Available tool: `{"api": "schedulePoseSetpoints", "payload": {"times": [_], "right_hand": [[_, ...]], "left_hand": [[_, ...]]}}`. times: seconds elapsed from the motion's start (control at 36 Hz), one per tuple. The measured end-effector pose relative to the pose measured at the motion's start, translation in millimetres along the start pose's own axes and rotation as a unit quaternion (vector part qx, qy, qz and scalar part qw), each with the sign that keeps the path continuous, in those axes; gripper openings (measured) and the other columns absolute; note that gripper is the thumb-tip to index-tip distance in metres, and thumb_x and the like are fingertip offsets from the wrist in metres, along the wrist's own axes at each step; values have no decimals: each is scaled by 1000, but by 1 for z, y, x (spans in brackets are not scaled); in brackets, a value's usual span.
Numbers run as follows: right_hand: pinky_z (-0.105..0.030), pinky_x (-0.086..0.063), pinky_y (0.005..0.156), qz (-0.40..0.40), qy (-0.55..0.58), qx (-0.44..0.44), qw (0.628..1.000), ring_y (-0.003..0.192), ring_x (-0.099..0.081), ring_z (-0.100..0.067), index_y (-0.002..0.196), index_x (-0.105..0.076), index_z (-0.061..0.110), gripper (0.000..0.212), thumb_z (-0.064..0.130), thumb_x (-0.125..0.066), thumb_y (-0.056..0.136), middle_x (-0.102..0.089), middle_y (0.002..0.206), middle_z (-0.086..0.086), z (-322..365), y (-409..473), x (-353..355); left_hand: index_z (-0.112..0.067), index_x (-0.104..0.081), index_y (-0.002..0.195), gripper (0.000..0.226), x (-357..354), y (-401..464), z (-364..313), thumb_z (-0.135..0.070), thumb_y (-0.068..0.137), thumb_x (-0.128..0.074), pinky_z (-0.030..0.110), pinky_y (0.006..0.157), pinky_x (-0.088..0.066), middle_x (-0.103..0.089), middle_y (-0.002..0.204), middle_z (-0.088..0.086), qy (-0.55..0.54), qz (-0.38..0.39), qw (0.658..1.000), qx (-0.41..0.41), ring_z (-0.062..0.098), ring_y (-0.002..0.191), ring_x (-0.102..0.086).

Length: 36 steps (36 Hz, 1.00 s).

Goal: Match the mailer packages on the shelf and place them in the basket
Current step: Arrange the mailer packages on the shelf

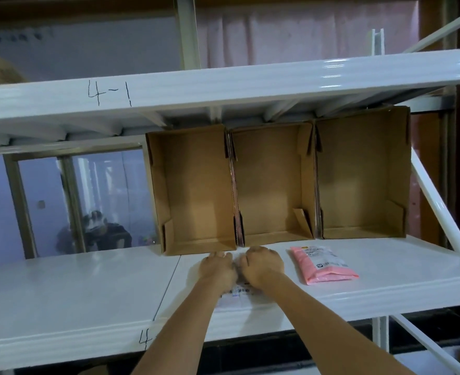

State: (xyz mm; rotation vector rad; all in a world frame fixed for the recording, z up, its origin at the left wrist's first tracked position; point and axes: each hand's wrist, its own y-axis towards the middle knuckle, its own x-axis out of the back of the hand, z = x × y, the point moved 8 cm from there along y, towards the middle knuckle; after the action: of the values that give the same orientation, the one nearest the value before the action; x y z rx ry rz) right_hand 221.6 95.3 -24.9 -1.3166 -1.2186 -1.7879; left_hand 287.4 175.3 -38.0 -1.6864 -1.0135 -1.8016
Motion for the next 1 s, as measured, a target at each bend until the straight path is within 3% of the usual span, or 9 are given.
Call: {"api": "schedulePoseSetpoints", "payload": {"times": [0.08,0.22,0.39,0.64,0.92,1.0], "right_hand": [[-34,-25,115,23,69,72,995,143,-29,-18,143,-45,15,52,35,-16,104,-34,155,-5,11,15,-18],[-35,-11,121,125,74,47,988,149,-13,-13,154,-23,22,57,42,-8,102,-17,161,3,3,22,-44],[-34,-15,120,124,67,9,990,148,-15,-13,154,-23,15,62,42,-5,101,-19,161,1,1,19,-44],[-35,-9,121,125,35,-85,988,150,-6,-19,155,-12,9,76,58,-4,97,-8,163,-5,-16,15,-46],[-38,-7,121,134,31,-108,985,150,-3,-21,155,-6,6,73,53,-9,99,-2,163,-8,-22,22,-48],[-39,-6,121,130,28,-103,986,150,-5,-22,155,-8,5,71,51,-11,99,-3,163,-8,-23,24,-44]], "left_hand": [[-18,-26,150,55,-10,15,-6,-27,98,-41,34,119,-17,-21,159,0,-54,21,997,-42,18,146,-18],[-22,-9,155,56,-25,14,-4,-31,102,-25,32,122,-5,-1,162,-5,-69,92,993,-36,11,149,-2],[-19,0,155,65,-37,23,2,-40,100,-29,36,122,-3,7,162,1,-9,135,991,-13,15,149,4],[-7,-1,154,68,-36,20,9,-44,100,-20,35,122,-5,4,162,8,-30,97,992,74,21,149,2],[-9,3,153,59,-28,-6,-2,-30,102,-16,40,122,-4,6,161,11,-14,113,993,14,24,149,4],[-12,-1,154,59,-25,-23,-10,-35,102,-15,40,122,-5,5,161,8,-31,118,993,-2,22,149,2]]}}
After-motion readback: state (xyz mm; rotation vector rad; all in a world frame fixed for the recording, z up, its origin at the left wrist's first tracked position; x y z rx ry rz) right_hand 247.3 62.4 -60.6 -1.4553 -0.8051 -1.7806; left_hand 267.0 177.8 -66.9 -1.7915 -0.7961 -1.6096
